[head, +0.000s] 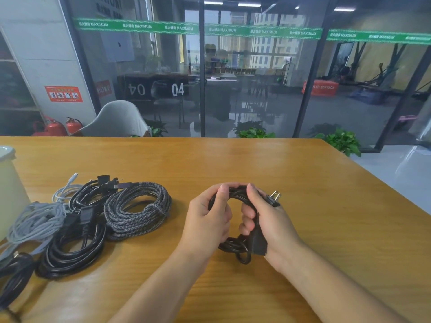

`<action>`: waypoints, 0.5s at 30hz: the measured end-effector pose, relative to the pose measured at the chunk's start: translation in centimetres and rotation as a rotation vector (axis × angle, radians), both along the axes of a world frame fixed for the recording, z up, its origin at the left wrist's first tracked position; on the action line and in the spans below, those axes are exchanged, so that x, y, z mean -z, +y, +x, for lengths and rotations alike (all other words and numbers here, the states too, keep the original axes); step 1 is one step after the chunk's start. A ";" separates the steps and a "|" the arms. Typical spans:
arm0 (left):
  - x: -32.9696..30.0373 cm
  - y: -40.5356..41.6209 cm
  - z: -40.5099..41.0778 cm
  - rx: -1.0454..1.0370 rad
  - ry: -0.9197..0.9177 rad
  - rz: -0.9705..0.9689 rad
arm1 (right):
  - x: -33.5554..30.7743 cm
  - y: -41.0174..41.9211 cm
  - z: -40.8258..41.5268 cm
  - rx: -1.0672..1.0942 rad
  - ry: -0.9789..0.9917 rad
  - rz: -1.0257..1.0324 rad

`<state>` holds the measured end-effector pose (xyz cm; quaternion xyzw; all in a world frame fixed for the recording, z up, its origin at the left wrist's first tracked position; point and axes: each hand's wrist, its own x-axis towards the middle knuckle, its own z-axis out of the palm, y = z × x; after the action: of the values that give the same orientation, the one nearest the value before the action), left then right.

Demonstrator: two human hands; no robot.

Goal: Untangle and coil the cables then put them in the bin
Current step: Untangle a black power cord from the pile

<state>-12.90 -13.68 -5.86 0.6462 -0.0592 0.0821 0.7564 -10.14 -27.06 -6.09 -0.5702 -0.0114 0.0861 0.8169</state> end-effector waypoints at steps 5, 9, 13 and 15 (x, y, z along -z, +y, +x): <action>0.7 1.3 1.0 -0.088 0.034 0.133 | 0.4 -1.3 1.4 -0.107 -0.005 -0.135; 1.4 2.3 1.7 -0.157 0.050 0.306 | 0.8 -2.0 2.7 -0.066 -0.038 -0.196; 2.1 3.2 2.3 -0.227 0.017 0.560 | 1.0 -2.9 3.5 -0.050 -0.104 -0.279; 2.4 3.4 2.4 -0.258 0.001 0.696 | 0.9 -3.0 3.5 -0.034 -0.157 -0.385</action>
<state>-10.53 -10.32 -8.23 0.8670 -0.0011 0.1512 0.4748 -6.62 -30.10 -6.96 -0.7204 -0.0678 0.0559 0.6880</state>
